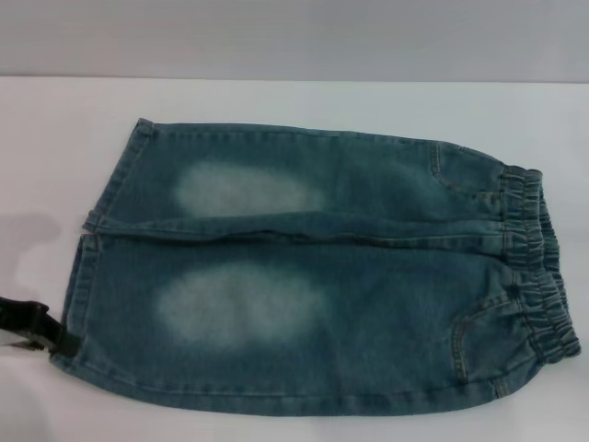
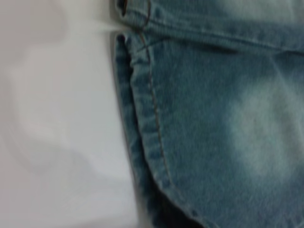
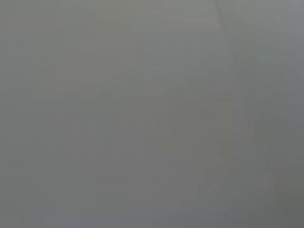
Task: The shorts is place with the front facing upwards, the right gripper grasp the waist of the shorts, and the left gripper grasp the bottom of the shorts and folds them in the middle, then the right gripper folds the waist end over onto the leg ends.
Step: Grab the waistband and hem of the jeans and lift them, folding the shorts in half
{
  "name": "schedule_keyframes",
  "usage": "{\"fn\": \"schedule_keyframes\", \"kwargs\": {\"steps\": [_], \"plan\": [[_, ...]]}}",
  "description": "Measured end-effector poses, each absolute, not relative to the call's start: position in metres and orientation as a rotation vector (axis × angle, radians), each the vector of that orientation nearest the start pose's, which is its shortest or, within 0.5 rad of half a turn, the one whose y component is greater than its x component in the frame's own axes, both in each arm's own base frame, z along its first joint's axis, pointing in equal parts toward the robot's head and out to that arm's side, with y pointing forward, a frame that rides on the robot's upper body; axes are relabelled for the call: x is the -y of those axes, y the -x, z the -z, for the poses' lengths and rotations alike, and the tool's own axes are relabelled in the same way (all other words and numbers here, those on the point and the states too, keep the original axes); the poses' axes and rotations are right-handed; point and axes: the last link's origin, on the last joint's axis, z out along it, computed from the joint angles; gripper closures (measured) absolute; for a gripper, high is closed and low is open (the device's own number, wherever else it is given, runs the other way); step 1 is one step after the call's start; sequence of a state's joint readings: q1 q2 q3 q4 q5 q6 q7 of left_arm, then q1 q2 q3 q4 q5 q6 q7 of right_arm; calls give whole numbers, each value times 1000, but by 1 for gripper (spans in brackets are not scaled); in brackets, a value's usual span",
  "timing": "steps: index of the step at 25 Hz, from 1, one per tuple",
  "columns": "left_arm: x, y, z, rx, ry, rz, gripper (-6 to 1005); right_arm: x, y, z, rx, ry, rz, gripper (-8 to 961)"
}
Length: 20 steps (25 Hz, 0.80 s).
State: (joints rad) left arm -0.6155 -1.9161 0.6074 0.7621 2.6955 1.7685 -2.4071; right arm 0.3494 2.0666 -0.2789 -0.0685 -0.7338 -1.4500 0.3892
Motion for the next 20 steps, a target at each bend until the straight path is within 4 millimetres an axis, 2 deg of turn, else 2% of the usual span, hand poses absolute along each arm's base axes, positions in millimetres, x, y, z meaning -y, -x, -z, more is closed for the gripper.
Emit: {"fn": "schedule_keyframes", "kwargs": {"steps": [3,6,11,13,16,20], "plan": [[-318,320,-74,1940,2306,-173,956,-271,-392,-115,-580,1104,-1012,370],[-323,315,-73,1935,2312,-137,954,-272,-386,-136,-619,1254,-1136,370],[-333,304,-72,1911,2336,-106,951,-284,-360,-172,-775,1713,-1201,370],[-336,300,-73,1904,2340,-104,950,-291,-348,-182,-854,1896,-1159,371],[-340,297,-74,1896,2342,-100,948,-303,-335,-191,-998,2112,-990,371],[-343,293,-74,1885,2350,-96,946,-315,-321,-182,-1068,2340,-735,371]]}}
